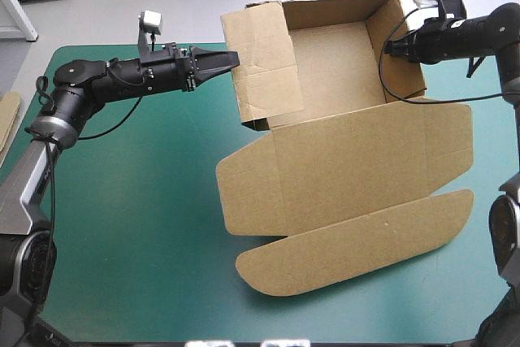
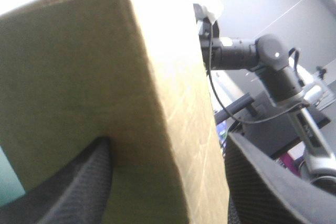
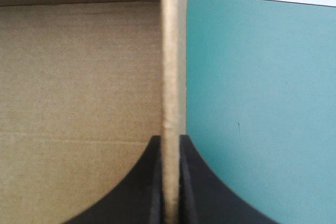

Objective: Fold the box

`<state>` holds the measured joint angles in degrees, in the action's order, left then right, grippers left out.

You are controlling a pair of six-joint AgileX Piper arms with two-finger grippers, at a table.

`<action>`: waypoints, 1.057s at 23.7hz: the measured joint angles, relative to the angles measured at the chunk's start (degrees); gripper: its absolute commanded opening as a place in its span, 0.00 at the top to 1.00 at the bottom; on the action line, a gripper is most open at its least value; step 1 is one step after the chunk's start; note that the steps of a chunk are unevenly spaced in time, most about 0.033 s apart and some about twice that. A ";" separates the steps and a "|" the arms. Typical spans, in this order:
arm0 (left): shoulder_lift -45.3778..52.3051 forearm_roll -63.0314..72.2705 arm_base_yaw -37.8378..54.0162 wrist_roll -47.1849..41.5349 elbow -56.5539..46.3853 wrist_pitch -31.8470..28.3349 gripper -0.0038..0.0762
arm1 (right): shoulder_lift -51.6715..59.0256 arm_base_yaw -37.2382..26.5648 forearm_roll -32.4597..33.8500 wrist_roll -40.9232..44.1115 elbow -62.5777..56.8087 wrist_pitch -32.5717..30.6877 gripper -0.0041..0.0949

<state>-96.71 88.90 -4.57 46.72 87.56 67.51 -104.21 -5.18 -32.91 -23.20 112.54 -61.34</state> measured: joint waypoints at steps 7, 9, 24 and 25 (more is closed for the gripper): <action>0.00 -15.61 -4.41 -9.33 6.27 -5.72 0.39 | 0.00 0.31 1.01 3.18 0.00 0.45 0.97; 0.03 -20.87 -5.11 -13.30 7.58 -7.43 0.39 | 0.00 2.39 5.42 6.64 0.00 0.96 0.97; -3.31 -62.41 -10.66 -37.46 13.50 -4.33 0.40 | -4.62 15.21 17.07 18.63 0.00 2.91 0.96; -4.00 -63.87 -10.96 -38.38 14.60 -3.27 0.40 | -4.67 15.54 17.07 18.77 0.00 2.91 0.96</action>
<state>-100.72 25.03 -15.53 8.34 102.16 64.23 -108.88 10.35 -15.84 -4.42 112.54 -58.43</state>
